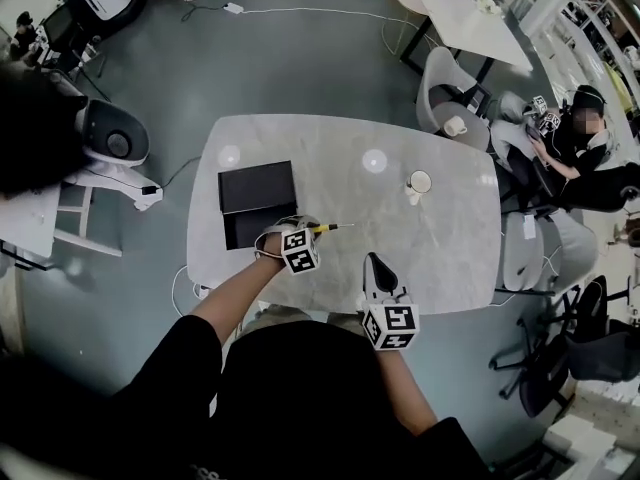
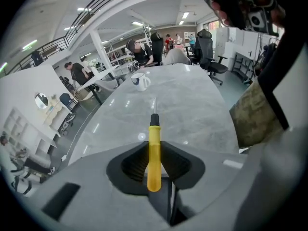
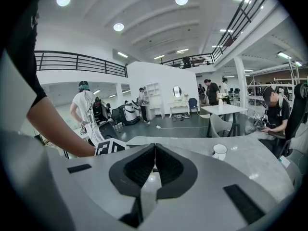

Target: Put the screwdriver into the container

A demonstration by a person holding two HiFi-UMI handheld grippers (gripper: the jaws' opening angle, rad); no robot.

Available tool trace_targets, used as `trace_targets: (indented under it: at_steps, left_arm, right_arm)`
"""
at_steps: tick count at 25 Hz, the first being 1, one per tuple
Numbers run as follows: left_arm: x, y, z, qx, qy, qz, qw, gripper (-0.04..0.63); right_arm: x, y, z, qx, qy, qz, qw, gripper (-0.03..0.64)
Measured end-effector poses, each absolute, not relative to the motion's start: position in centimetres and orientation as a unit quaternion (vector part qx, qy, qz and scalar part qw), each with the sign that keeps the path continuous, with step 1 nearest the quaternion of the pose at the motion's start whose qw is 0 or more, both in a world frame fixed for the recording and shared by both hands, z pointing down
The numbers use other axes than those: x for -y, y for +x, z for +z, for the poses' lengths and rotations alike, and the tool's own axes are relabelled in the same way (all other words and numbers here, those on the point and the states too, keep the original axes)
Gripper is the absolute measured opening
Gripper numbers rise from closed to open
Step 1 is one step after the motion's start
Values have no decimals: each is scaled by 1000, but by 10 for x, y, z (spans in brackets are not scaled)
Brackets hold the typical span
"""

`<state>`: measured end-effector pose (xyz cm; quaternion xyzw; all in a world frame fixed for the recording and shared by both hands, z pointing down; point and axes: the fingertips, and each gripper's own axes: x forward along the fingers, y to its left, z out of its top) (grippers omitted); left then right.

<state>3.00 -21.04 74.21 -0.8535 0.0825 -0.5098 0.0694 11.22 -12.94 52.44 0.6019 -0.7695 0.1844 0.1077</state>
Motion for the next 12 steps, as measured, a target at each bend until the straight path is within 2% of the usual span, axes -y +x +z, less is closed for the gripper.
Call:
trace_targets:
  at_steps: [12]
  left_arm:
    - [214, -101, 747, -98, -856, -502, 68, 87]
  right_arm:
    - [132, -2, 519, 762, 611, 172, 127, 12]
